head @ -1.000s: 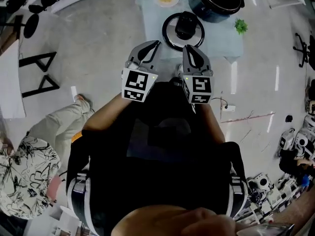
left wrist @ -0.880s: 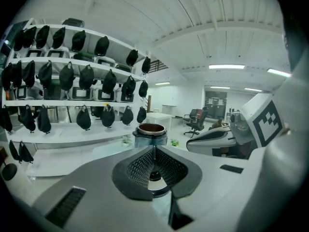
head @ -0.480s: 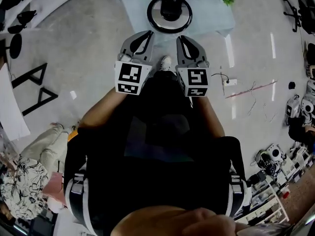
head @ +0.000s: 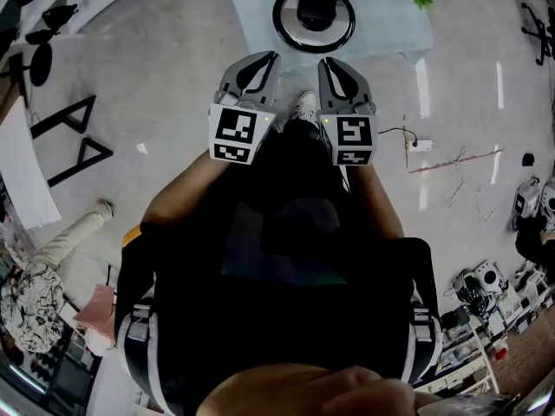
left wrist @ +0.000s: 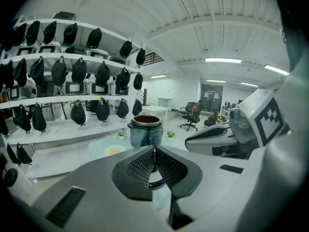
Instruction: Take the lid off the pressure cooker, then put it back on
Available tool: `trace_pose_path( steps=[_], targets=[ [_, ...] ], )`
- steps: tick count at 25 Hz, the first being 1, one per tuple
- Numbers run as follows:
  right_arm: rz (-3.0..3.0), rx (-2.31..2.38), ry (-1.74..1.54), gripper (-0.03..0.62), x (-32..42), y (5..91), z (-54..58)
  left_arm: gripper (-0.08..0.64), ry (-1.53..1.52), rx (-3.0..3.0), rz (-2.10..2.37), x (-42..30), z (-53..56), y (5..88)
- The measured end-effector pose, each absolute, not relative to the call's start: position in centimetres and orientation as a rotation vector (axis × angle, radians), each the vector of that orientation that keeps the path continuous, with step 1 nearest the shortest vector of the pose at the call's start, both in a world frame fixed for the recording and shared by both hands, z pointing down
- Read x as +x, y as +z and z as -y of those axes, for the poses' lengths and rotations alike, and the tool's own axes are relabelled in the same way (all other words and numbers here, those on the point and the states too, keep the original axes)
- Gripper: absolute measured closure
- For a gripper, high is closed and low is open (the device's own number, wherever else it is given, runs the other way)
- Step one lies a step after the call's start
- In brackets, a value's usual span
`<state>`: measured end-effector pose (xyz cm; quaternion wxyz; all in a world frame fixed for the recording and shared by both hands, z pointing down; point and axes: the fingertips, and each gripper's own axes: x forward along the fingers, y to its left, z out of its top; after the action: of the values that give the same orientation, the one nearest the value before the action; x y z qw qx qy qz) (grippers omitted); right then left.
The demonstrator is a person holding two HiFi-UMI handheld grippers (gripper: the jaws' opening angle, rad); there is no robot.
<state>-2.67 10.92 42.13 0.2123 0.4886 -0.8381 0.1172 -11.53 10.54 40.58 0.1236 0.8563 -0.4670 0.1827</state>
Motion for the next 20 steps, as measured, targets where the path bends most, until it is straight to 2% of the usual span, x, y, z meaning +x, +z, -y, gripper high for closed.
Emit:
trace_pose_path(
  steps=[5,20],
  targets=[
    [2.326,1.326,0.307,0.554,-2.8,42.7,-11.1,0.543,0.539,2.49,1.367,-11.9,-10.8,40.9],
    [2.301,1.313,0.252,0.469,-5.2,42.9,-11.3,0.543,0.509,2.529,1.317,-14.0,-11.2,41.2]
  ],
)
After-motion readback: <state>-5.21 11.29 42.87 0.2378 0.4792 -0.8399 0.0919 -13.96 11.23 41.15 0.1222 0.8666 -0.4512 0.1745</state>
